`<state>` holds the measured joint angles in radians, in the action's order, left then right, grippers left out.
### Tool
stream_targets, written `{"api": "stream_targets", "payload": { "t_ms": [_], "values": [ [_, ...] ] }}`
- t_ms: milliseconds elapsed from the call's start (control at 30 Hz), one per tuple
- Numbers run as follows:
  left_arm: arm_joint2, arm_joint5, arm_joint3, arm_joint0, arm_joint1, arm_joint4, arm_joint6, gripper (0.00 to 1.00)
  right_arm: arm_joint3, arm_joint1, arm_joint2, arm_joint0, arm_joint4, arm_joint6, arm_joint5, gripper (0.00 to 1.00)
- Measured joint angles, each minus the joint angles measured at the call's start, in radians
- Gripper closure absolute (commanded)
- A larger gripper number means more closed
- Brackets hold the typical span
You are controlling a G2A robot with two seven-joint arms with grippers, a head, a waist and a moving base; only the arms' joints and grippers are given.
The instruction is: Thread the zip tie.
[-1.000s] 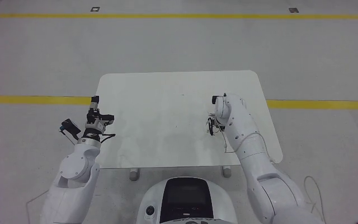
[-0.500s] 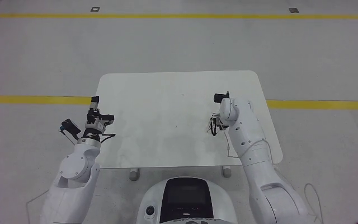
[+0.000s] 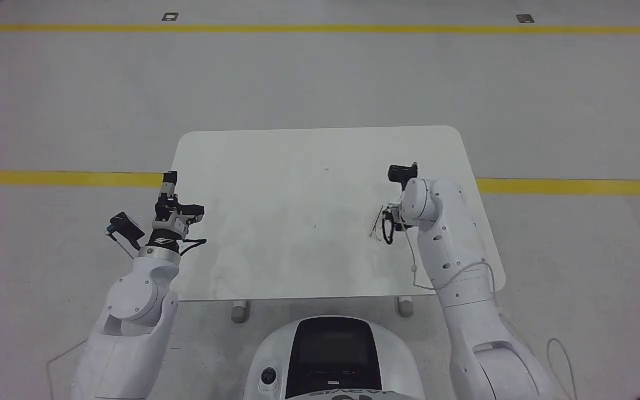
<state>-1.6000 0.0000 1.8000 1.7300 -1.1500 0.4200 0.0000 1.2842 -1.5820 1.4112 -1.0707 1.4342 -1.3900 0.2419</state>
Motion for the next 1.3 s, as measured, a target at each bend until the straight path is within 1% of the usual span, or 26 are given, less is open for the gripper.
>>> {"api": "stream_targets", "payload": {
  "t_ms": [333, 433, 567, 700, 900, 1067, 1167, 1300],
  "values": [
    [0.000, 0.000, 0.000, 0.000, 0.000, 0.000, 0.000, 0.00, 0.027, 0.012, -0.006, -0.012, -0.008, 0.000, -0.012, 1.00],
    [0.000, 0.000, 0.000, 0.000, 0.000, 0.000, 0.000, 0.00, 0.011, 0.016, -0.014, -0.006, -0.010, 0.000, -0.031, 1.00],
    [0.000, 0.000, 0.000, 0.000, 0.000, 0.000, 0.000, 0.00, -0.024, 0.021, -0.023, 0.009, -0.019, 0.000, -0.041, 1.00],
    [0.000, 0.000, 0.000, 0.000, 0.000, 0.000, 0.000, 0.00, -0.045, 0.026, -0.031, 0.023, -0.034, 0.000, -0.043, 1.00],
    [0.000, 0.000, 0.000, 0.000, 0.000, 0.000, 0.000, 0.00, -0.051, 0.034, -0.038, 0.030, -0.050, 0.000, -0.035, 1.00],
    [0.000, 0.000, 0.000, 0.000, 0.000, 0.000, 0.000, 0.00, -0.026, 0.042, -0.037, 0.024, -0.071, 0.000, -0.032, 1.00],
    [0.000, 0.000, 0.000, 0.000, 0.000, 0.000, 0.000, 0.00, 0.001, 0.050, -0.020, 0.015, -0.116, 0.000, -0.054, 1.00],
    [0.000, 0.000, 0.000, 0.000, 0.000, 0.000, 0.000, 0.00, 0.031, 0.061, 0.003, 0.003, -0.209, 0.000, -0.100, 1.00]
  ]
}}
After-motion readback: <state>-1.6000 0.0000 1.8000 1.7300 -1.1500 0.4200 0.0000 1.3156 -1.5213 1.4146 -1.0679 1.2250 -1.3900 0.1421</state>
